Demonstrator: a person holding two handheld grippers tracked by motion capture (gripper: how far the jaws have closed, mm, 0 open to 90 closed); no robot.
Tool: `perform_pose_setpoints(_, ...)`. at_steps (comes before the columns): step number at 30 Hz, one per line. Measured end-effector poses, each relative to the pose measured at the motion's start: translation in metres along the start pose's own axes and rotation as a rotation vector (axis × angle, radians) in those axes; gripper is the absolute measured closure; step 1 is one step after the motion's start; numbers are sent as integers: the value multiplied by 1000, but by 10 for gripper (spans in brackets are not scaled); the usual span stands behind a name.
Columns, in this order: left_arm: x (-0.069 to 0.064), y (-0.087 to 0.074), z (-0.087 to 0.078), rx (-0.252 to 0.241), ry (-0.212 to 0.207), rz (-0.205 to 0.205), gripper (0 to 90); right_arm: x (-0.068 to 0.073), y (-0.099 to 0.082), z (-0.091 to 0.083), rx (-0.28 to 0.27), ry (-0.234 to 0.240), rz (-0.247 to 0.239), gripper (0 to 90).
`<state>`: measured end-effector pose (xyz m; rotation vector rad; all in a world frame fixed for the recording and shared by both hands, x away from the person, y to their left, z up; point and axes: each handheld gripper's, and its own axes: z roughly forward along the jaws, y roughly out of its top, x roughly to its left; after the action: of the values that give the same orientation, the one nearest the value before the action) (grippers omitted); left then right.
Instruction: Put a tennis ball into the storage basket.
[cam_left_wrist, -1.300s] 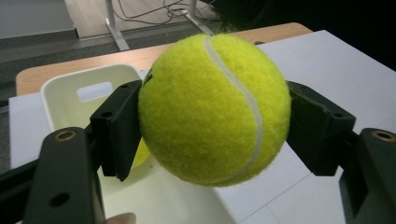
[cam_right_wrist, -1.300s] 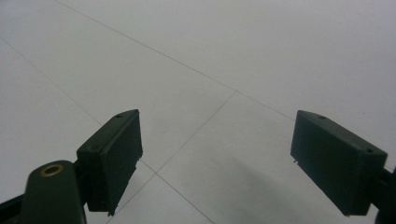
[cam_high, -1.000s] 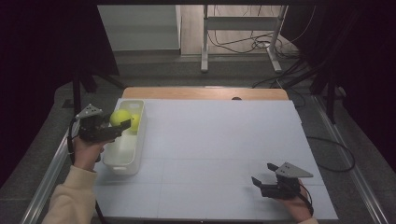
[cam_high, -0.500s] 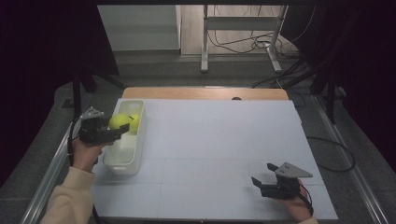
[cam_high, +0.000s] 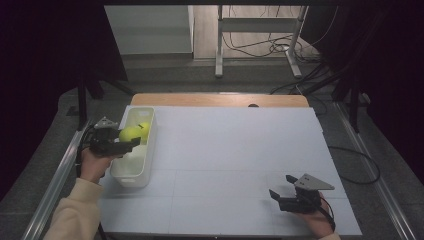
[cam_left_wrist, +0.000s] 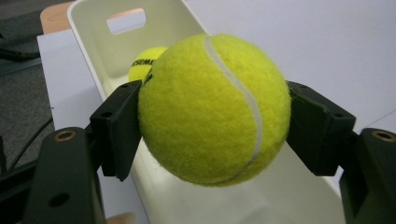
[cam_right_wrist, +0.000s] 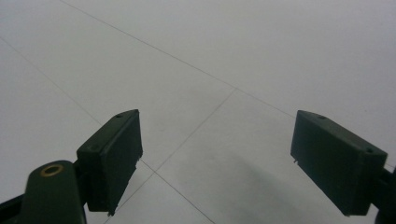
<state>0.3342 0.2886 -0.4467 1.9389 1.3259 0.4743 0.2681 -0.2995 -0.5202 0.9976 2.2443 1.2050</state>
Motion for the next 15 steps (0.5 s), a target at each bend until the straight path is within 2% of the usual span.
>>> perform_pose_setpoints(9,-3,2,7,49,5,21,266,0,0,0,0,1,2,169)
perform_pose_setpoints(15,-4,2,8,58,1,25,265,-1,0,0,0,0,1,169)
